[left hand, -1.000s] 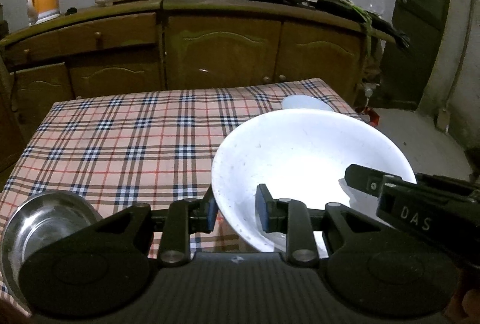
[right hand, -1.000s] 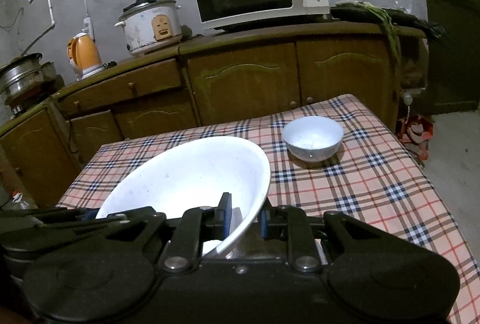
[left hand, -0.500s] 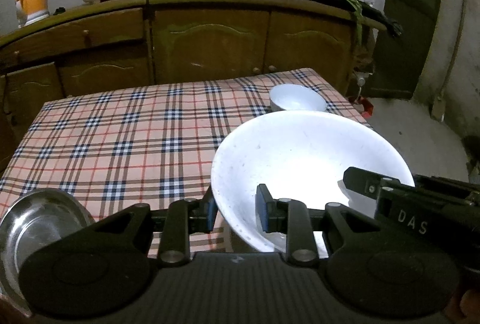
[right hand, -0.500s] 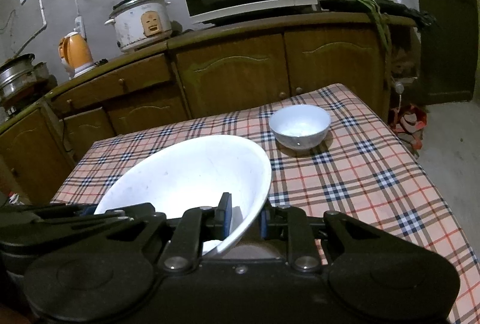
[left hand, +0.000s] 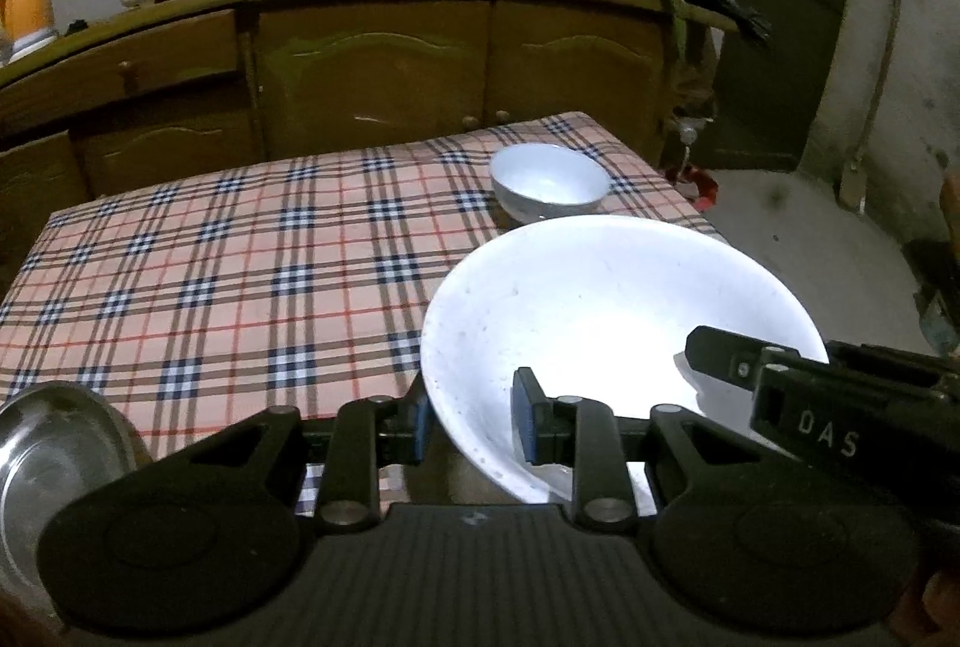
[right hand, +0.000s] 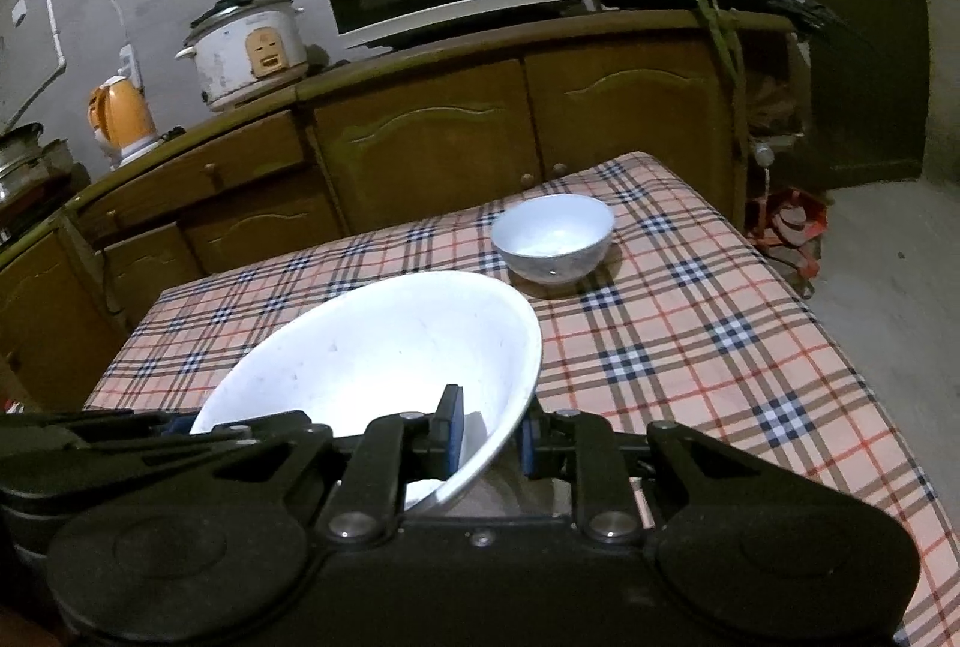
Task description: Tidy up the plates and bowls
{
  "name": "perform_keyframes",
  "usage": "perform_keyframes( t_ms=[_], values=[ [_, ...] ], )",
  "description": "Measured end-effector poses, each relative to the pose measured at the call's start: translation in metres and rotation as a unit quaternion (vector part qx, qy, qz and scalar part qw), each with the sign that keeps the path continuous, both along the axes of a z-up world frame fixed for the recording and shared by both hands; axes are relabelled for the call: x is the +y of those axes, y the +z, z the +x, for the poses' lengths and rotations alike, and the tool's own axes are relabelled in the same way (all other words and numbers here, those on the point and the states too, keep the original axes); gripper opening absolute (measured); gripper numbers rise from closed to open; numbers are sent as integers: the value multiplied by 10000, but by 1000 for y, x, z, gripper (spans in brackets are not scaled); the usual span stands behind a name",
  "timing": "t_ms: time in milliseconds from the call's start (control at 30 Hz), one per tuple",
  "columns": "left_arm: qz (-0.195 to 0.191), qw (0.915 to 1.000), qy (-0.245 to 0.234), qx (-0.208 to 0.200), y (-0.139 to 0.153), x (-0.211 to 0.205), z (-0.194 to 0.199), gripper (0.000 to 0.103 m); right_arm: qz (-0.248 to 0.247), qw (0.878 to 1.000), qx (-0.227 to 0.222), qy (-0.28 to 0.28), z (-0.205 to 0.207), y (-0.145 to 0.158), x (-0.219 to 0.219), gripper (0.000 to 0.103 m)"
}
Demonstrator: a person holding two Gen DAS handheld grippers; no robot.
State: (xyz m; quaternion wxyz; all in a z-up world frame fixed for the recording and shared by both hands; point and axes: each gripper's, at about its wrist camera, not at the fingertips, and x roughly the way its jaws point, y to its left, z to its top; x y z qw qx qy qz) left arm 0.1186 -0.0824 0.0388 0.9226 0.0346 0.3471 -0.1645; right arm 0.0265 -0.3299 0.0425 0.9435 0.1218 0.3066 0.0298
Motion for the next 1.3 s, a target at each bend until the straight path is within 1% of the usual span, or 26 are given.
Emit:
perform_keyframes(
  t_ms=[233,467,667,1100,1200,1300],
  values=[
    [40,9998,-168,35,-6,-12,0,27,61,9999,64,-131,-3,-6,-14,24],
    [89,9997,-201,83,-11,-14,2,27,125,9997,162,-148,-2,-13,-16,24],
    [153,9996,-127,177,-17,-10,6,27,171,9994,283,-67,3,-23,-11,24],
    [480,9967,-14,650,-50,-1,17,29,121,9972,733,103,15,-59,6,24],
    [542,9962,-14,686,-56,0,18,30,125,9965,819,122,16,-65,8,24],
    [523,9964,-36,659,-56,0,18,33,145,9962,851,125,17,-69,9,24]
  ],
)
